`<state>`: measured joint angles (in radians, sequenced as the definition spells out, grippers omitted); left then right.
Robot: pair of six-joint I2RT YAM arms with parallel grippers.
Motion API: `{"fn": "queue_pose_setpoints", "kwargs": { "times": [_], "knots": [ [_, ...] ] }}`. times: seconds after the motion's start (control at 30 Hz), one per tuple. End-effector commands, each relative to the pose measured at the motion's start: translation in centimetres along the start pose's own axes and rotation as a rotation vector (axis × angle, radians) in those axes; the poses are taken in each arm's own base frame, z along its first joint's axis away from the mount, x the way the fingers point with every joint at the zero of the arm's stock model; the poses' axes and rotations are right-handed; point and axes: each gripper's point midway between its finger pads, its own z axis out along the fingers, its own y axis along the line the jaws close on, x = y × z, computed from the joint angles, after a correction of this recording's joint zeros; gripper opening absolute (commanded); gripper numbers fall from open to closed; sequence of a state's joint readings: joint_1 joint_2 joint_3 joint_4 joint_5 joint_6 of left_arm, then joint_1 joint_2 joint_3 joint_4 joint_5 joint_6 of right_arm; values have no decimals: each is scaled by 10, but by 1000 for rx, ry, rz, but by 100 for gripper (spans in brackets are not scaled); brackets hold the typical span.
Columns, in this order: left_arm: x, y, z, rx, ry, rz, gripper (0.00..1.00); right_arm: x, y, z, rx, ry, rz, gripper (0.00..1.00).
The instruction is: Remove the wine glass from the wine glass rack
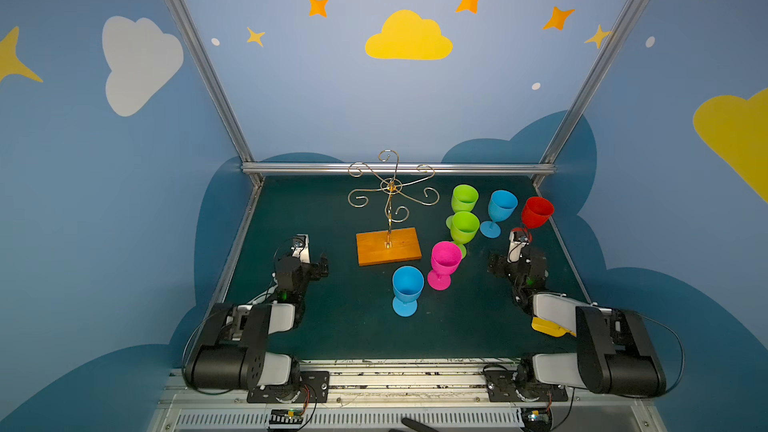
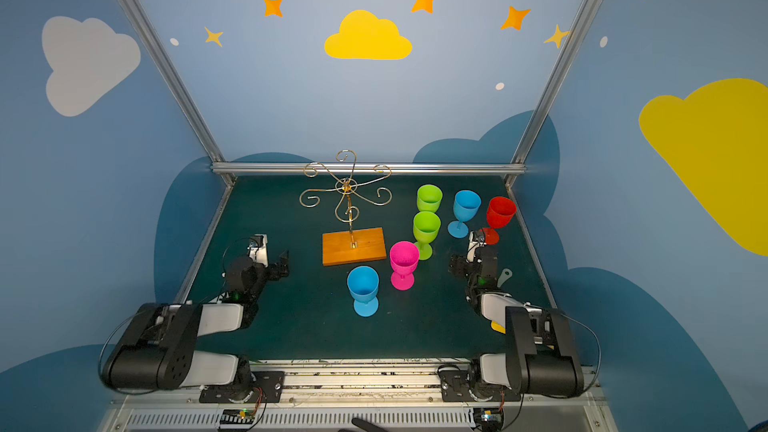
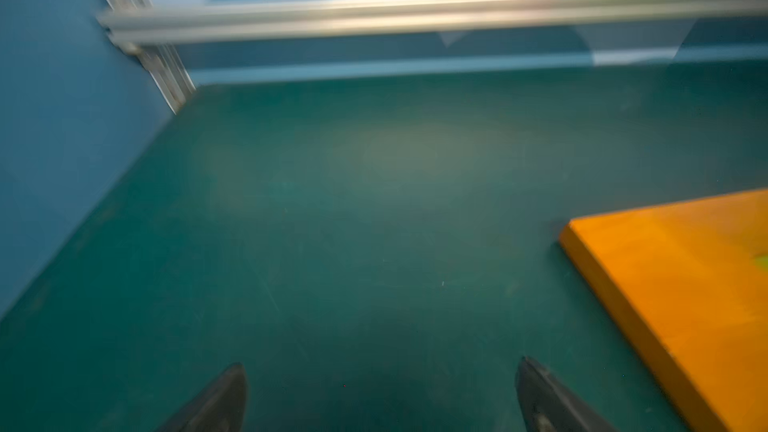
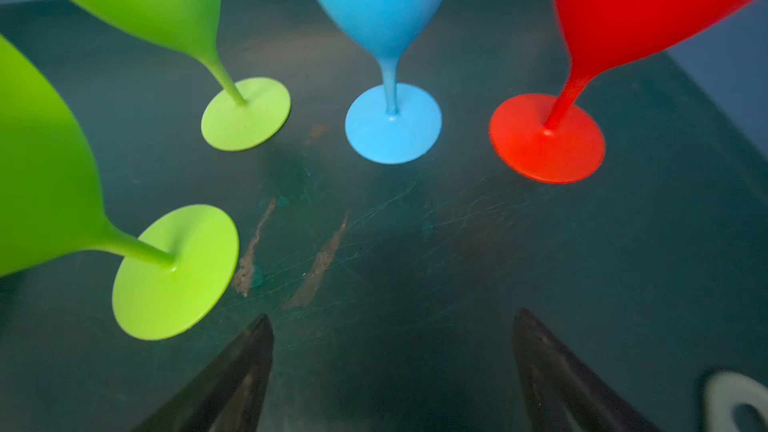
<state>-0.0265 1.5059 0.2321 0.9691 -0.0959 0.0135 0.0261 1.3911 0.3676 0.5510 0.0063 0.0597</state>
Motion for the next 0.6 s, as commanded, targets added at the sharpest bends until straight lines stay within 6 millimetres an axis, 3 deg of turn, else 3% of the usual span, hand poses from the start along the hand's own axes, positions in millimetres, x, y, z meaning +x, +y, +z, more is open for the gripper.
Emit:
{"fn": "queue_pose_setpoints", "kwargs": {
  "times": [0.0, 0.2, 0.57],
  "knots": [
    [-30, -9, 7, 43, -125, 41, 99, -31, 16, 1, -52, -81, -48, 89],
    [-28, 12, 20, -68, -18, -30, 99, -32, 14, 8, 24, -54, -69, 88],
    [-27, 25, 24, -140, 24, -54, 99, -33, 8, 9, 53, -43, -43, 88]
  ]
}}
